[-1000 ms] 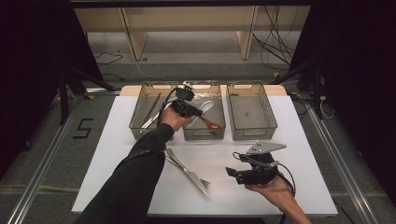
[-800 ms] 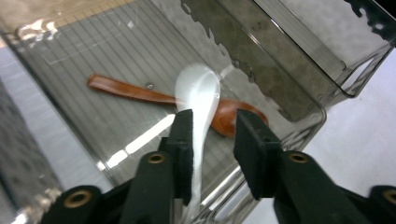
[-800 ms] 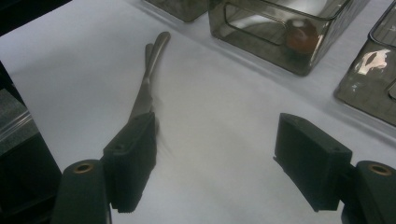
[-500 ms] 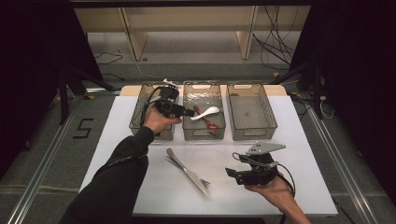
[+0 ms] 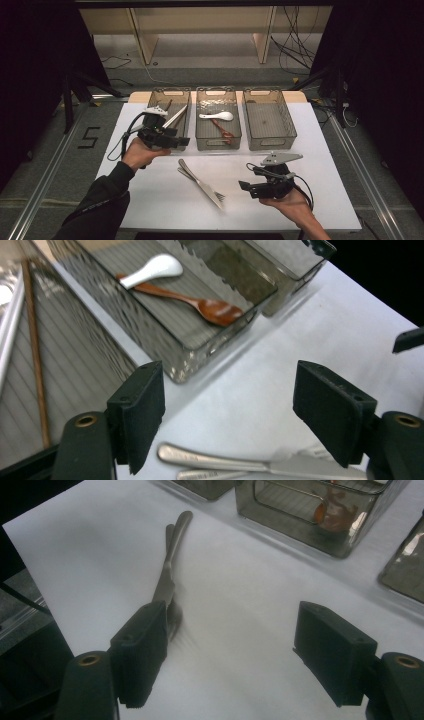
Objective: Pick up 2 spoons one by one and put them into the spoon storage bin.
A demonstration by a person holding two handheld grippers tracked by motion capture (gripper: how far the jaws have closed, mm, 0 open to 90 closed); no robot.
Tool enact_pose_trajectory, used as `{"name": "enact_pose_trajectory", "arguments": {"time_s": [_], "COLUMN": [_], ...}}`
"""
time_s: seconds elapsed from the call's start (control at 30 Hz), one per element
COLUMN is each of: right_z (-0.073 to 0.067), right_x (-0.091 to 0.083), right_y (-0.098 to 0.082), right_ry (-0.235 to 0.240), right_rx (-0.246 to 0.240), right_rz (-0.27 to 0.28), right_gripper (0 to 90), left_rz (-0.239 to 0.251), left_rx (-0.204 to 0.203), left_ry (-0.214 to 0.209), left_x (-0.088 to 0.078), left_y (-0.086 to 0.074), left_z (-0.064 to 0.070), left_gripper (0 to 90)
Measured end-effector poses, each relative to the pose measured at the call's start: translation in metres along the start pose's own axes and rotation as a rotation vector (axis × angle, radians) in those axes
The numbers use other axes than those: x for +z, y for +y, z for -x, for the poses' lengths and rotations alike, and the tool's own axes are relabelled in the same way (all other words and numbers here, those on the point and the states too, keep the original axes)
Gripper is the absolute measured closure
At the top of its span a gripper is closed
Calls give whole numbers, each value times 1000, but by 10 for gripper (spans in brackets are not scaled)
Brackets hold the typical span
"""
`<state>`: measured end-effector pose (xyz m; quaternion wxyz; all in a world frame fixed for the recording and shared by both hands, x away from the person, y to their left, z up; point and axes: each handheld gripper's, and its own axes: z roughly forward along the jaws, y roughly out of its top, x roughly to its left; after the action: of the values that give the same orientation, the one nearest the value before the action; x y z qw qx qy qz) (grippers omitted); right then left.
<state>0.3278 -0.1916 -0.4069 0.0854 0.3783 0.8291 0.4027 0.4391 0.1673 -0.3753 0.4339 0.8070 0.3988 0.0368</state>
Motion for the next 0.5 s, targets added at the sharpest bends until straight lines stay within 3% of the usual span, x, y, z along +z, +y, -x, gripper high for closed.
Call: {"name": "enact_pose_trajectory", "arguments": {"time_s": [0.07, 0.3, 0.5], "right_z": [0, -1, -4], "right_x": [1, 5, 14], "right_y": [0, 3, 7], "right_ry": [5, 12, 25], "right_rx": [2, 8, 4], "right_rz": [-1, -5, -18], "right_gripper": [303, 303, 297], "left_rz": [16, 77, 134], "left_rx": [12, 1, 8], "left_ry": [7, 19, 49], "left_x": [-5, -21, -35], "left_y": [-10, -41, -53], "left_z": [0, 5, 13], "left_gripper": [276, 231, 212]}}
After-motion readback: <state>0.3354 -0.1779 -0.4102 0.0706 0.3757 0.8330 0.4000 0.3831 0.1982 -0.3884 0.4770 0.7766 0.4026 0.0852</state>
